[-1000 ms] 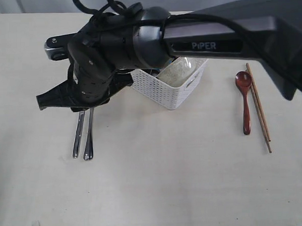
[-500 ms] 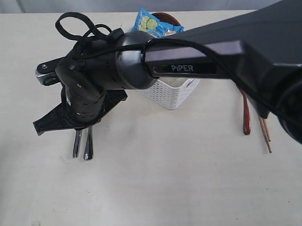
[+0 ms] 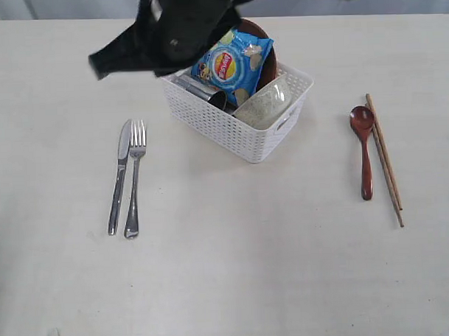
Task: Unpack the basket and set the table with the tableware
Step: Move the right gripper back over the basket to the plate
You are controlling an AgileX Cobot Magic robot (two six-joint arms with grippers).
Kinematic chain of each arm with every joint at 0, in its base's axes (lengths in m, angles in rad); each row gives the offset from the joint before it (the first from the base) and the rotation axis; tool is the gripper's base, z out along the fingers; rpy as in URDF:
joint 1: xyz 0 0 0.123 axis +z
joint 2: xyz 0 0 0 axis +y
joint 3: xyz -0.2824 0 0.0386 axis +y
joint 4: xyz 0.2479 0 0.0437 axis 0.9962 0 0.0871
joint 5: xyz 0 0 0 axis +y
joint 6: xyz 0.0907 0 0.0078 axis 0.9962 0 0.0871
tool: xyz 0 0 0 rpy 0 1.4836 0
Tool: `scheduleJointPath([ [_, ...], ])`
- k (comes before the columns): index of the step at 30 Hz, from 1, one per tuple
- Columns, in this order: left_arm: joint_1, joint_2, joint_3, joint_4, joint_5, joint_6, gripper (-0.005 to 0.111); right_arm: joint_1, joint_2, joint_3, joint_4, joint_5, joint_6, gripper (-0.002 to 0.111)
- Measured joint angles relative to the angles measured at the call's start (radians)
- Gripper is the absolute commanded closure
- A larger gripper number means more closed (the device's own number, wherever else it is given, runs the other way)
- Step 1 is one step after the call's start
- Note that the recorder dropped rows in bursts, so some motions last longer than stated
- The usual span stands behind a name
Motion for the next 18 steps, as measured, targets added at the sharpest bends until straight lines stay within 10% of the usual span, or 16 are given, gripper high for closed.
scheduleJointPath([
  [10,0.000,0.000,0.000,0.000,0.000,0.000,0.107,-0.208,-0.087,0.000,-0.073,0.101,-0.112,0.109],
  [18,0.000,0.000,0.000,0.000,0.000,0.000,0.107,-0.412,-0.014,0.000,0.356,0.094,-0.367,0.109],
])
